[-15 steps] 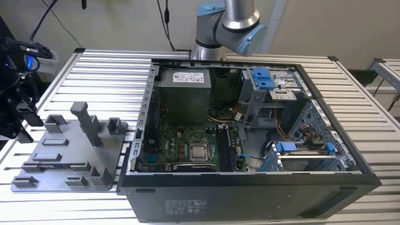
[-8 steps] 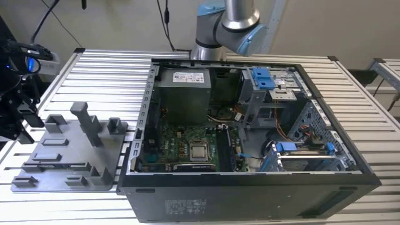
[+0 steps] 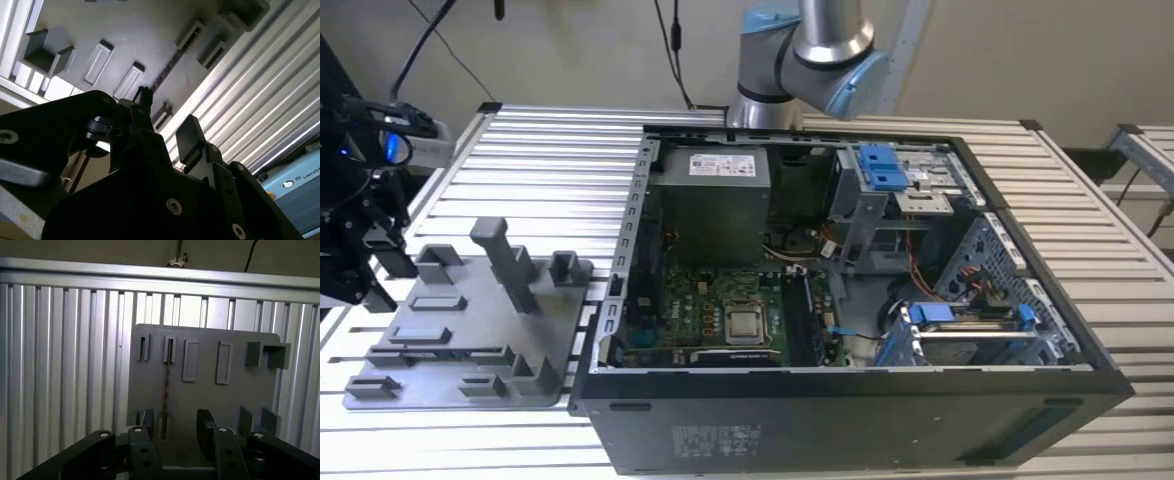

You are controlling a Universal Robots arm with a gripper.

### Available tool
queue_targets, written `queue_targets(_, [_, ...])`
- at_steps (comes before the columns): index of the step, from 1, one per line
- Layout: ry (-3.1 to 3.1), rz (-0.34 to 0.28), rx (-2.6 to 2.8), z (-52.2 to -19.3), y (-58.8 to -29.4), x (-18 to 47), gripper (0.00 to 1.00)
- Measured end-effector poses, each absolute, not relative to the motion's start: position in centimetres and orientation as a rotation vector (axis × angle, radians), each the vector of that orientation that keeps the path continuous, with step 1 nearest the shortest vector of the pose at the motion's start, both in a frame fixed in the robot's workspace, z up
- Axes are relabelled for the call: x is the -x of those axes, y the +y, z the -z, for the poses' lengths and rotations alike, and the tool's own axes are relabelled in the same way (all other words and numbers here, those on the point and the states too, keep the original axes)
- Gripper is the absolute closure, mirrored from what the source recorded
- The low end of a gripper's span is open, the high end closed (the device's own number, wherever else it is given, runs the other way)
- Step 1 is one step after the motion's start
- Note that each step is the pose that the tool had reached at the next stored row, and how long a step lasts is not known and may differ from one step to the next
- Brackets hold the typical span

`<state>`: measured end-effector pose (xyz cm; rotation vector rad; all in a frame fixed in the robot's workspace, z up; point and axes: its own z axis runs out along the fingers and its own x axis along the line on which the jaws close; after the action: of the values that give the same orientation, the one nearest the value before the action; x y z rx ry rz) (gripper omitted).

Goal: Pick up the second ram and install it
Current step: 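Pick up the second ram and move it above second insertion slot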

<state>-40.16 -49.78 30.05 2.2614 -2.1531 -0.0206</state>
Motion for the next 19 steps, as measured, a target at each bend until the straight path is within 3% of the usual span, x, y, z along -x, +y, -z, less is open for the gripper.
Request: queue_targets(19, [-2.157,0.016,-2.253,-27.3,-49.8,40.2,0.52])
